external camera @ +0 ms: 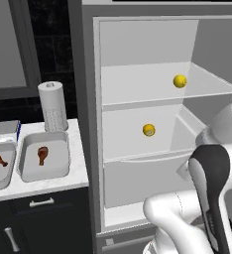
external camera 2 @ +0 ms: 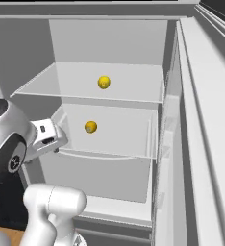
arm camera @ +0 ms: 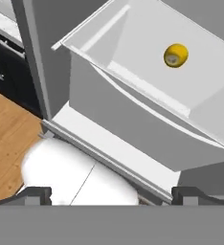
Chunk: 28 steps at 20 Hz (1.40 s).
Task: Place one lemon and one chicken drumstick in each tupperware on the nearby counter, to pack two identical lunches.
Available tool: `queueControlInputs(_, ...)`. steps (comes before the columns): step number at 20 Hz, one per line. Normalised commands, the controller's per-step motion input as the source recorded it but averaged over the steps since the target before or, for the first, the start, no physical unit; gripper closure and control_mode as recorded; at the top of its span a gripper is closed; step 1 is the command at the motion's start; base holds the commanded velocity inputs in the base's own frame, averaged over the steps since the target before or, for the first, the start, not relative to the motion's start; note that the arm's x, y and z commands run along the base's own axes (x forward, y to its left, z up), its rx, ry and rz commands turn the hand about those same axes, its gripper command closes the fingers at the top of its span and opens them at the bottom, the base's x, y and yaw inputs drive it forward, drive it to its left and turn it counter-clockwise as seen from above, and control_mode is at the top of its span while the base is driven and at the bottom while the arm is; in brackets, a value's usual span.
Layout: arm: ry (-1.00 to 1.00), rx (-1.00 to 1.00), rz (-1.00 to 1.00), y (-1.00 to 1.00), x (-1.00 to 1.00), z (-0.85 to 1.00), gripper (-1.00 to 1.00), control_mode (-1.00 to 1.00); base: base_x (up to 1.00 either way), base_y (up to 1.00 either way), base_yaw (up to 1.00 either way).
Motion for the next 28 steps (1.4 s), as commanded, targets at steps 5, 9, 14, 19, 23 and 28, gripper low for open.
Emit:
queueControlInputs(5, -0.16, 0.17, -0.31, -0.03, 0.51, -0.74, -1.00, -1.00, 0.00, 0.00, 0.00)
queueControlInputs(9, -0.25, 0.33, -0.31, -0.09, 0.26, -0.76, -1.00, -1.00, 0.00, 0.00, 0.00)
queueControlInputs(14, -0.20, 0.27, -0.22, -0.01, 0.39, -0.40, -1.00, -1.00, 0.00, 0.00, 0.00)
queueControlInputs(19, -0.17, 0.09, -0.17, 0.00, 0.46, -0.53, -1.00, -1.00, 0.00, 0.00, 0.00)
queueControlInputs(23, -0.17, 0.00, -0.13, 0.00, 0.50, -0.59, -1.00, -1.00, 0.00, 0.00, 0.00)
queueControlInputs(28, -0.04, 0.00, -0.13, 0.00, 0.58, -0.22, -1.00, -1.00, 0.00, 0.00, 0.00)
